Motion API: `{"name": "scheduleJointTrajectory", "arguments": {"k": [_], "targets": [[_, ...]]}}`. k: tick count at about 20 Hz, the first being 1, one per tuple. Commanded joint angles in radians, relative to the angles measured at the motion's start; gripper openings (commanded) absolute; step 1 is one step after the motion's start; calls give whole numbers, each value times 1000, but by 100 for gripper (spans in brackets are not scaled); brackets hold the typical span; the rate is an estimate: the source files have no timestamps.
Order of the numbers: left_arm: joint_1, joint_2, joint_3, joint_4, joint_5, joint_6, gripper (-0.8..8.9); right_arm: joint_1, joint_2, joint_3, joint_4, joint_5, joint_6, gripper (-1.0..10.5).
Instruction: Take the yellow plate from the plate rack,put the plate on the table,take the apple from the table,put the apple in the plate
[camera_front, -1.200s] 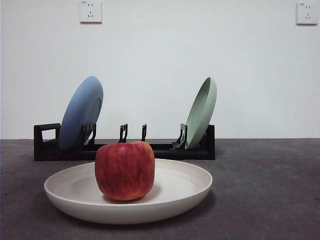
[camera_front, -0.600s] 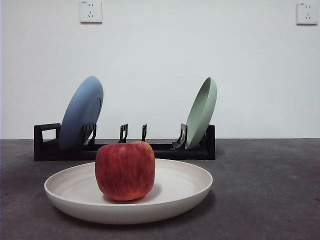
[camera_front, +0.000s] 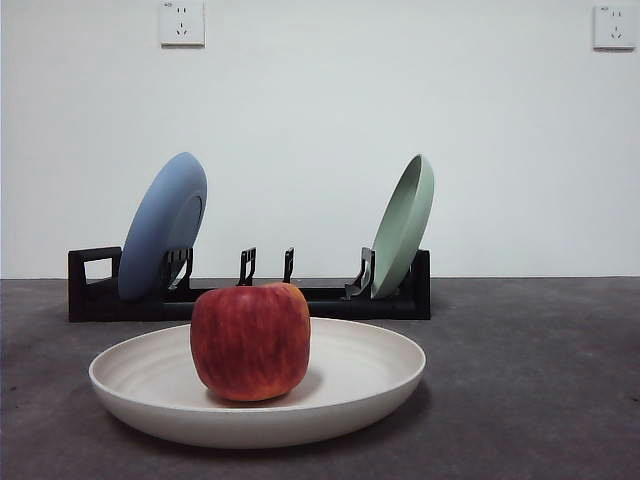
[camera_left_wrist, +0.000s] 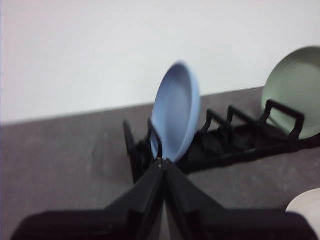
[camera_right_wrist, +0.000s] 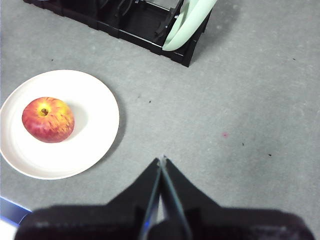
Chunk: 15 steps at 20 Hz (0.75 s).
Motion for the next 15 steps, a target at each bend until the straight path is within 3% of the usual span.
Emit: {"name": "scheduleJointTrajectory", "arguments": {"k": [1, 4, 10, 15], "targets": [[23, -45, -48, 22, 2, -48, -1, 0, 0, 0, 2, 1, 5, 1], [40, -107, -106, 16, -4, -48, -1, 0, 0, 0, 2, 1, 5, 1], [42, -153, -106, -192, -10, -33, -1, 0, 0, 0, 2, 1, 5, 1], [43, -150, -105, -177, -11, -41, -1, 0, 0, 0, 2, 1, 5, 1]]}}
